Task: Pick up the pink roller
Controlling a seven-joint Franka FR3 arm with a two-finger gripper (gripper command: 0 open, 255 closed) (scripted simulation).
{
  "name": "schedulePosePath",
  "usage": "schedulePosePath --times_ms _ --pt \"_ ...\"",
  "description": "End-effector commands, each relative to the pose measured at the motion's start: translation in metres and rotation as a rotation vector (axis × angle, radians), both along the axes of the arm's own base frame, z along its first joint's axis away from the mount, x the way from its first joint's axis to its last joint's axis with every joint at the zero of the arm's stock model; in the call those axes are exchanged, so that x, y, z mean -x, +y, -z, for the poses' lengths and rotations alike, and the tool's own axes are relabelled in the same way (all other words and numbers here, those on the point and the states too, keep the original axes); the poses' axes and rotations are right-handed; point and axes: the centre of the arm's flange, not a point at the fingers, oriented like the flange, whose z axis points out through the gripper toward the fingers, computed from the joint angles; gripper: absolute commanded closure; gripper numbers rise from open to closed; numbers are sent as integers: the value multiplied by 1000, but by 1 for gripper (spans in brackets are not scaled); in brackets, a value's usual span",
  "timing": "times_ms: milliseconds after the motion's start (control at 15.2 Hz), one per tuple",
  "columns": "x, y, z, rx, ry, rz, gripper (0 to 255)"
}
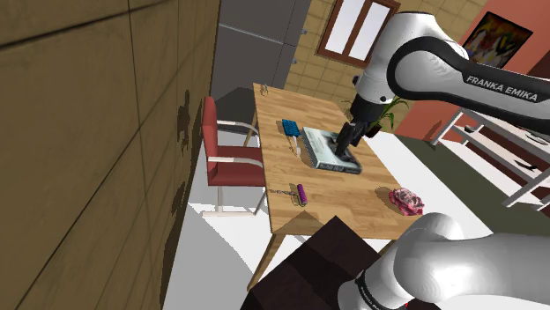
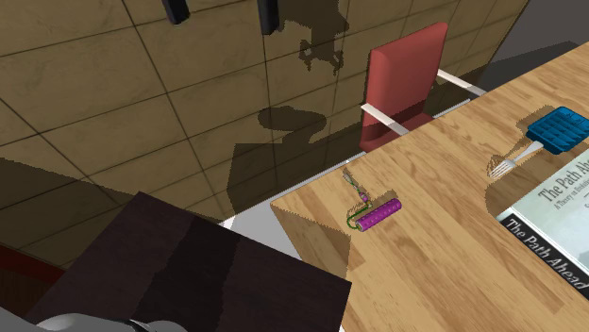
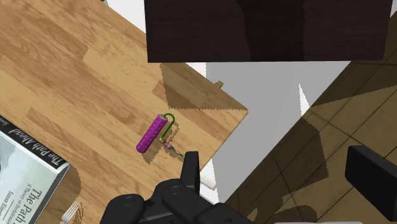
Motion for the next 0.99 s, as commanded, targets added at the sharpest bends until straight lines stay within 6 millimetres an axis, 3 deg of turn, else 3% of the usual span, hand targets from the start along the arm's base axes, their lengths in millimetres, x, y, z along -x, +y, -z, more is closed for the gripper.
schedulePosePath --times_ms 0,924 --pt "0 0 0 0 0 0 0" --pt "-63 -82 155 -6 49 -288 0"
